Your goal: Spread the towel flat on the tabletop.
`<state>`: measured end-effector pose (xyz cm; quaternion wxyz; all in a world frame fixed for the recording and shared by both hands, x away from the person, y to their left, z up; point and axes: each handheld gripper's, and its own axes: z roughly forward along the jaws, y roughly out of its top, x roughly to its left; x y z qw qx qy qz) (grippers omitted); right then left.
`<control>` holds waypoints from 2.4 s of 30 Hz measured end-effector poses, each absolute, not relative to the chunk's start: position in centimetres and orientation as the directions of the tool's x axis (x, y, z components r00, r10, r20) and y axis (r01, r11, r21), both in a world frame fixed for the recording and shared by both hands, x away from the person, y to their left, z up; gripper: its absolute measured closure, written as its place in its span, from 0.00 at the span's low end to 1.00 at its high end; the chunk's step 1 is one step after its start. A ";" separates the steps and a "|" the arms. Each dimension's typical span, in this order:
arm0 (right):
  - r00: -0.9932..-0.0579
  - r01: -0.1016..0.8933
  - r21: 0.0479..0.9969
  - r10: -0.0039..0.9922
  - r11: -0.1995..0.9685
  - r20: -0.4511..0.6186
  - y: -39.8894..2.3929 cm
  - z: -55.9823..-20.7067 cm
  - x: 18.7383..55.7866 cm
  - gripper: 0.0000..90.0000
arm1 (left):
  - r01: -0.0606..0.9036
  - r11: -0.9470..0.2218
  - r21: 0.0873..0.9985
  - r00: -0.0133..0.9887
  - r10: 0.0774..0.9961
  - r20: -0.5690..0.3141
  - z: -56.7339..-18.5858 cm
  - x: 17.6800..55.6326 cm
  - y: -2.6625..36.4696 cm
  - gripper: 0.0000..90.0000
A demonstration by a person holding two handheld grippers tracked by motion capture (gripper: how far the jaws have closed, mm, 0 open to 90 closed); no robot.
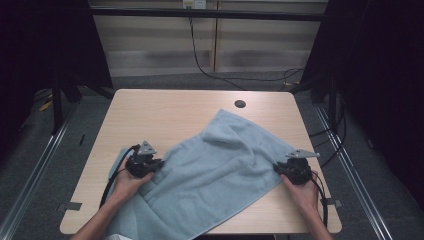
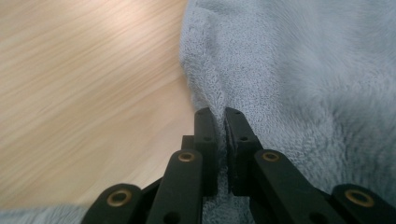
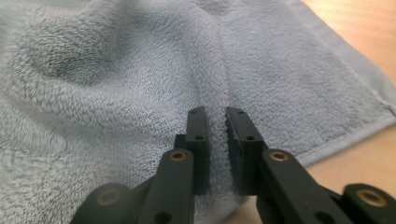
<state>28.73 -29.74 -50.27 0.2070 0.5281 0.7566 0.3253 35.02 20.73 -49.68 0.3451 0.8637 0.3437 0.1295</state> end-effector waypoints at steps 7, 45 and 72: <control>-0.319 0.672 0.709 0.948 0.212 0.020 -28.9 -50.4 35.0 0.93 | 0.562 -0.437 0.703 0.702 0.701 -0.125 -50.0 34.6 24.3 0.95; -0.813 0.422 0.730 0.580 0.537 0.044 -10.4 -50.4 24.3 0.55 | 0.628 -0.336 0.702 0.660 0.708 -0.252 -50.3 32.3 25.5 0.95; -0.631 0.548 0.789 0.756 0.276 0.174 -24.2 -46.6 22.8 0.94 | 0.593 -0.370 0.715 0.773 0.510 -0.377 -48.2 25.5 21.9 0.95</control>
